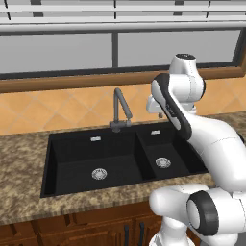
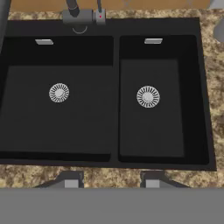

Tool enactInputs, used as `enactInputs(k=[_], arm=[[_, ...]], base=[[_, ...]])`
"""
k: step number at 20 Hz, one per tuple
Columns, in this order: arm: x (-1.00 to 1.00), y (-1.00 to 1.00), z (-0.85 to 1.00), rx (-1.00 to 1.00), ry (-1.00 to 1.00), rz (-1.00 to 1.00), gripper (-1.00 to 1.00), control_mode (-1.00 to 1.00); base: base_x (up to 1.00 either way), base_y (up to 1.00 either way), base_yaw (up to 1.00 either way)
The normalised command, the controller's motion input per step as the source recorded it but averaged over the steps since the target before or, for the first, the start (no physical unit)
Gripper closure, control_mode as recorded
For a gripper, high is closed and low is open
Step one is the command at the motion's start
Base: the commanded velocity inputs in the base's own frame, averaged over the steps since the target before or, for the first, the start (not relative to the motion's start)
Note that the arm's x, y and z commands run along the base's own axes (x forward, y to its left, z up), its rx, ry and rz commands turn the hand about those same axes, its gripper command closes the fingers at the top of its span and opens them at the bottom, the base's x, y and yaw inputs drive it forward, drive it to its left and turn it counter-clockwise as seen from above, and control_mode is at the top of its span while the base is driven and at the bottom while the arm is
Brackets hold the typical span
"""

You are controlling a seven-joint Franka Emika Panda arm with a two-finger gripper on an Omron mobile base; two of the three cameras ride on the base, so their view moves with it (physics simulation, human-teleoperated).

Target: Pick the pan and sponge and place them into the sink. Then turn on the water.

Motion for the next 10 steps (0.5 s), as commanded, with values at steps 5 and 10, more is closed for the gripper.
enactInputs(k=[5, 10], arm=[[-0.12, -0.02, -0.08, -0.05, 0.02, -0.02, -1.0, -1.0], [-0.25, -0.69, -0.42, -0.19, 0.0, -0.06, -1.0, -1.0]], base=[[0.0, 0.0, 0.0], [0.0, 0.0, 0.0]])
